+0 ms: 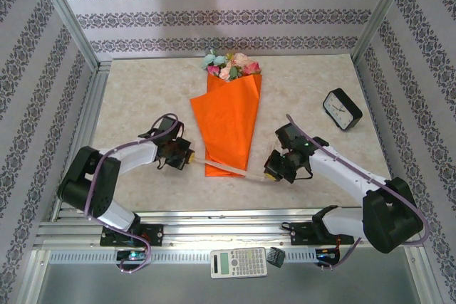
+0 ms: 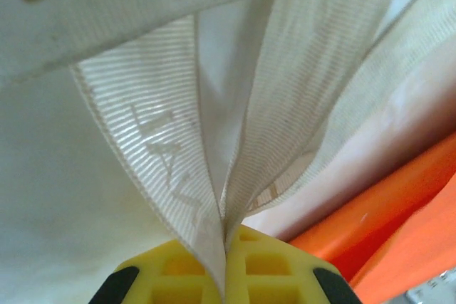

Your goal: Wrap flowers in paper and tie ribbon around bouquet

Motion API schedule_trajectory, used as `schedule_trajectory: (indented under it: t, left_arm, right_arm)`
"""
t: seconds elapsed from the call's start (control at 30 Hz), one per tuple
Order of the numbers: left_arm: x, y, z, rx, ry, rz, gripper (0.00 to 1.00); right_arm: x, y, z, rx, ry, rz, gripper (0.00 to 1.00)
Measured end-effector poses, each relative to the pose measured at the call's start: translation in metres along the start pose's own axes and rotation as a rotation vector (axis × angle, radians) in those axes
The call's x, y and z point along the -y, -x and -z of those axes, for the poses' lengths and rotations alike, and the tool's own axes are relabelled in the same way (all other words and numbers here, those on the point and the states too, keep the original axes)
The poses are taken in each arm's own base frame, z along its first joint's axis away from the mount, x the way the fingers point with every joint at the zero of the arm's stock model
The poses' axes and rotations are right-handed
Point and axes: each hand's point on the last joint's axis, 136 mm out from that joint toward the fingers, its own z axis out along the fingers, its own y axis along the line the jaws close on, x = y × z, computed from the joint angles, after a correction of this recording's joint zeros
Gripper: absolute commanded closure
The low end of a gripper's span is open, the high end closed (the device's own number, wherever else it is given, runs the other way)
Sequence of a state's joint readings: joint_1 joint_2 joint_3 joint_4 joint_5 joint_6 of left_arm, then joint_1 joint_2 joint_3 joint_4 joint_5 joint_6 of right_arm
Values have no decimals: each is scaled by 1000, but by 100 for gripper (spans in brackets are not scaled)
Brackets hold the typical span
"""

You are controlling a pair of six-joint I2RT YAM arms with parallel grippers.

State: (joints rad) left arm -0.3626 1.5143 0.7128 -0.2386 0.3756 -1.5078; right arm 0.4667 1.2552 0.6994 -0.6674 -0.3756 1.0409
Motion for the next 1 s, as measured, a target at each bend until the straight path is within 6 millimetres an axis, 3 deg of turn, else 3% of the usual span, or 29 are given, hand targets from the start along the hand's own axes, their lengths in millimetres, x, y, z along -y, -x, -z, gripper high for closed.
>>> schedule_trajectory:
  t: [0.17, 0.33, 0.63, 0.8, 0.9, 1.0]
  left_arm:
    - [-31, -17, 19, -34, 54, -69, 100]
    - [-60, -30, 6, -106, 166, -107, 100]
    - [-54, -29, 4, -103, 233, -202, 100]
    - [-54, -29, 3, -116, 277, -217, 86]
    - [-53, -30, 3, -119, 280, -225, 86]
    - [-53, -30, 3, -120, 283, -231, 86]
  right_arm:
    - [14, -3, -13, -46, -72, 29, 100]
    - [27, -2, -27, -88, -149, 33, 100]
    - [29, 11, -37, -95, -241, 9, 100]
    - [18, 20, -41, -100, -281, -9, 100]
    - [16, 20, -42, -107, -303, -22, 73]
    - [7, 22, -43, -79, -275, 1, 58]
